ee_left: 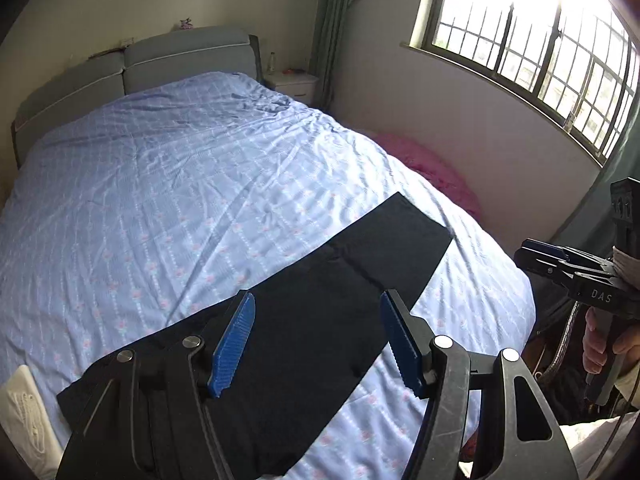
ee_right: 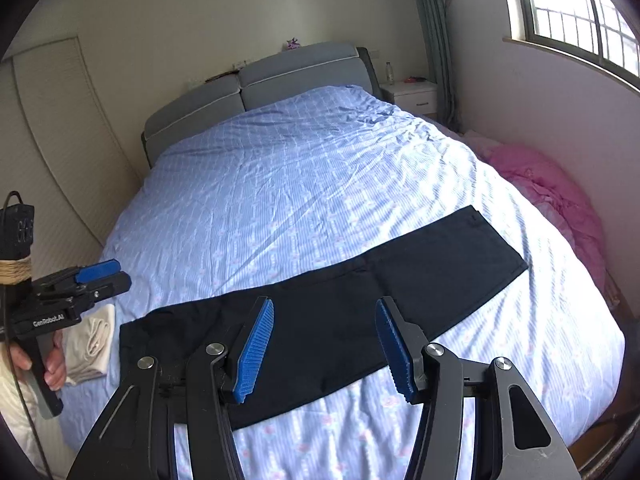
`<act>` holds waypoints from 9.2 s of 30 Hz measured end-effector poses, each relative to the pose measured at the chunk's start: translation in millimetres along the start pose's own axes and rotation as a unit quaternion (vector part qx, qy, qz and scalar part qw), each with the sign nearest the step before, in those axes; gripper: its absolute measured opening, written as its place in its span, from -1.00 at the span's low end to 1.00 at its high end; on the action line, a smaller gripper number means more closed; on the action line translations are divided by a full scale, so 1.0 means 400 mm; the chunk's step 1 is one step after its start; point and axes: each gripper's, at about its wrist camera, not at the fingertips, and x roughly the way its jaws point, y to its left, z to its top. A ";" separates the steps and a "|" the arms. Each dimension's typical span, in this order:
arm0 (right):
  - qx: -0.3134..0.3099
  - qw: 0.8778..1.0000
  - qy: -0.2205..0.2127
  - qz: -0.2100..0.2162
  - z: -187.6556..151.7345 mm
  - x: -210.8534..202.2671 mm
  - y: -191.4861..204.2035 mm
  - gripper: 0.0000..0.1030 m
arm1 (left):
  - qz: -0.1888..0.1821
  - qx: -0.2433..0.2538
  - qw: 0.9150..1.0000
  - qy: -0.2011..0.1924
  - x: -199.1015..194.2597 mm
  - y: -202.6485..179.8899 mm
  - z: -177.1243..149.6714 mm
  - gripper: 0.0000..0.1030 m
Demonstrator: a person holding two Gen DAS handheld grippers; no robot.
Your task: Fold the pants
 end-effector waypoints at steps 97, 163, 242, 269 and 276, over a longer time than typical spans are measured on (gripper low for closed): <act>0.421 0.907 -0.002 0.008 -0.051 0.605 -1.014 -0.72 | -0.257 0.147 0.920 0.255 1.338 -0.531 0.477 -0.75; -0.087 0.965 0.248 0.022 -0.362 0.671 0.384 -0.73 | -0.129 0.005 0.967 0.220 0.518 0.573 -0.185 -0.16; -0.195 0.917 0.337 0.090 -0.440 0.625 0.998 0.35 | -0.187 -0.361 0.903 0.139 0.109 1.170 -0.843 0.15; -0.178 0.936 0.285 0.105 -0.381 0.558 0.962 0.35 | -0.125 -0.317 0.933 0.120 0.022 1.002 -0.674 -0.60; -0.147 0.949 0.260 0.097 -0.355 0.492 0.876 0.35 | -0.025 -0.259 0.958 0.120 -0.042 0.830 -0.557 -0.61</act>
